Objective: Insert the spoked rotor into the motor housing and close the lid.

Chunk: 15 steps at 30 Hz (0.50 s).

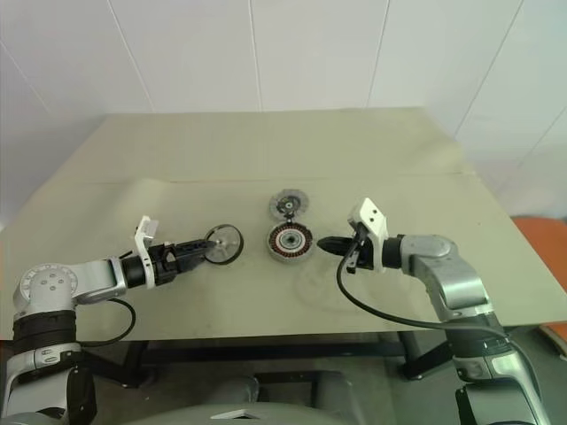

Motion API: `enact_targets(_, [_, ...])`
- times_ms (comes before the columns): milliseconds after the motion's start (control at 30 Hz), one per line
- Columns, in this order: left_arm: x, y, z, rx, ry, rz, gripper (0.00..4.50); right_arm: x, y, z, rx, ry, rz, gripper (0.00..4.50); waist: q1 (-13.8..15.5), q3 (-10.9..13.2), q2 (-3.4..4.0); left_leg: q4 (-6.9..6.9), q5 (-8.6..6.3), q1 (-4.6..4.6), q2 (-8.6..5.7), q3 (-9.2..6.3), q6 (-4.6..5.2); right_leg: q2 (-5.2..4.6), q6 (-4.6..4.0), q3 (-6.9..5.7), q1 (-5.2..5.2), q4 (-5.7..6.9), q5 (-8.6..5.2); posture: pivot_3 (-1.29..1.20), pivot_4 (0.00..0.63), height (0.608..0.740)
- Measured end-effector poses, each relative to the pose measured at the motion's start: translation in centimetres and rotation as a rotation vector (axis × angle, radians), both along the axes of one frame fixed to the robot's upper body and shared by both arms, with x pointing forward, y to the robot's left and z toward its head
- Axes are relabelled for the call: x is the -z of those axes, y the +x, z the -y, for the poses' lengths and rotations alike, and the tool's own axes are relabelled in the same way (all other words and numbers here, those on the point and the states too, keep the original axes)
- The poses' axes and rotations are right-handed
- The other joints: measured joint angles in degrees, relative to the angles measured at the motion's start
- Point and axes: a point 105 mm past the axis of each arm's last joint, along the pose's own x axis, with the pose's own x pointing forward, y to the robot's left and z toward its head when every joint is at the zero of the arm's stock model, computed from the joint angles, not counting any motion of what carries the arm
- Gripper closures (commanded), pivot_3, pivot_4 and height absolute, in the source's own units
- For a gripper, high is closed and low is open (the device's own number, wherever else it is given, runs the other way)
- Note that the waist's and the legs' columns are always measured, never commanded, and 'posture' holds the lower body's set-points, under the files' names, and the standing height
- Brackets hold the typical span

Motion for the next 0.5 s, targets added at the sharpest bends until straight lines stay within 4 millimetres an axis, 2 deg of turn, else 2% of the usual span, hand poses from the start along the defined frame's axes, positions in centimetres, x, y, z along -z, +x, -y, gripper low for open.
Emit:
enact_targets(233, [0.1, 0.3, 0.3, 0.002, -0.006, 0.02, 0.0, 0.0, 0.0, 0.0, 0.007, 0.004, -0.004, 4.47, 0.1, 0.0, 0.01, 0.03, 0.02, 0.04, 0.0, 0.0, -0.03, -0.01, -0.02, -0.01, 0.08, 0.0, -0.02, 0.0, 0.0, 0.74])
enact_targets(433, [0.2, 1.5, 0.7, -0.031, -0.049, 0.023, 0.0, 0.1, 0.0, 0.0, 0.017, 0.002, -0.013, 4.47, 0.1, 0.0, 0.0, 0.05, 0.04, 0.03, 0.0, -0.01, -0.06, -0.03, 0.05, -0.06, 0.09, 0.0, 0.01, 0.0, 0.0, 0.74])
enact_targets(500, [0.2, 1.9, 0.6, -0.041, -0.045, 0.025, 0.39, 0.1, 0.0, 0.0, 0.018, 0.002, -0.016, 4.5, 0.0, 0.0, 0.0, 0.04, 0.04, 0.01, 0.01, -0.01, -0.06, -0.03, 0.14, -0.06, 0.06, 0.0, 0.07, 0.0, 0.0, 0.74])
